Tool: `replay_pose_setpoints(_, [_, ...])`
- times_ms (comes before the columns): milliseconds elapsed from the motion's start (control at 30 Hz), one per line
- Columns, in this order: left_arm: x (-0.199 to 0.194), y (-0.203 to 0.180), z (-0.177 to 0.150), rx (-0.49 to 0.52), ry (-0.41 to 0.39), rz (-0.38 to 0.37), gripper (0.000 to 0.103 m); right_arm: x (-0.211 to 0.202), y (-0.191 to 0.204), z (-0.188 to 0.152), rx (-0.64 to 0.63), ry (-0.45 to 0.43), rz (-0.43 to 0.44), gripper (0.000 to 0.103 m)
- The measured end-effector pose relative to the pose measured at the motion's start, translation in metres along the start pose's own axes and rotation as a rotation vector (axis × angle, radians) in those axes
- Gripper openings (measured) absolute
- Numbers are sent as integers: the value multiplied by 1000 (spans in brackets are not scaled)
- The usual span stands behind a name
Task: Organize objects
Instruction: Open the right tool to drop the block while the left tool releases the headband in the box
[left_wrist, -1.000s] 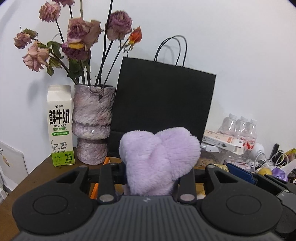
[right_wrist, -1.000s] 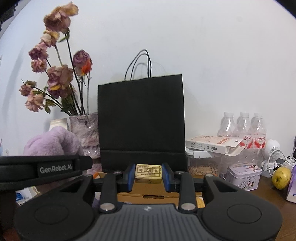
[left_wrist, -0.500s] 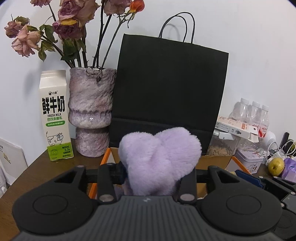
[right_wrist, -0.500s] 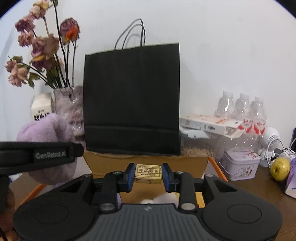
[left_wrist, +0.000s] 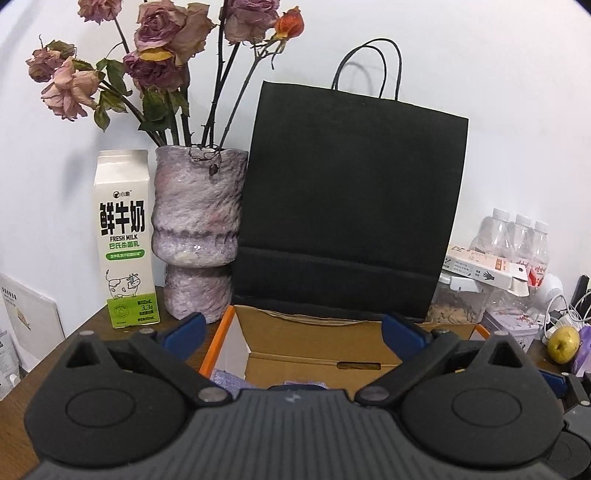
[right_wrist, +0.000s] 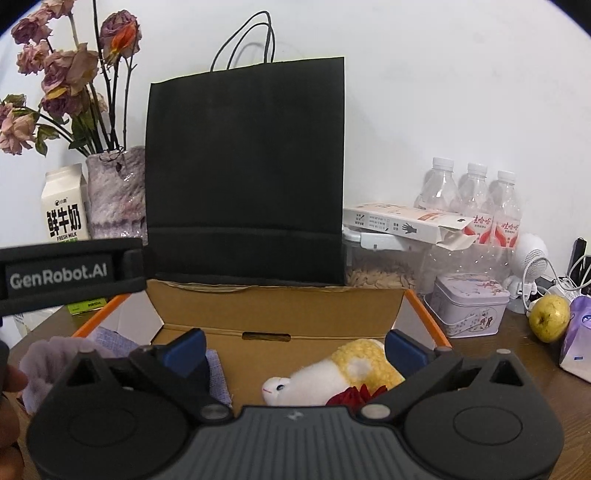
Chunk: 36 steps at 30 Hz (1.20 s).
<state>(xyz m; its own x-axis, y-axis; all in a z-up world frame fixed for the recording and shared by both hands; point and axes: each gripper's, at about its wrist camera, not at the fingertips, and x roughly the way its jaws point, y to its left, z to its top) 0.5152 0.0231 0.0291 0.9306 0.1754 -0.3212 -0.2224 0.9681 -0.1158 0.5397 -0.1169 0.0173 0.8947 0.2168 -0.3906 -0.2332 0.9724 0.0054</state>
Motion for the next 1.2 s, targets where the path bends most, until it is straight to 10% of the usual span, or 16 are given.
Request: replay_pose_setpoints(1200, [-99, 43, -33, -13, -159, 49, 103, -78, 12, -20, -59, -61, 1, 103])
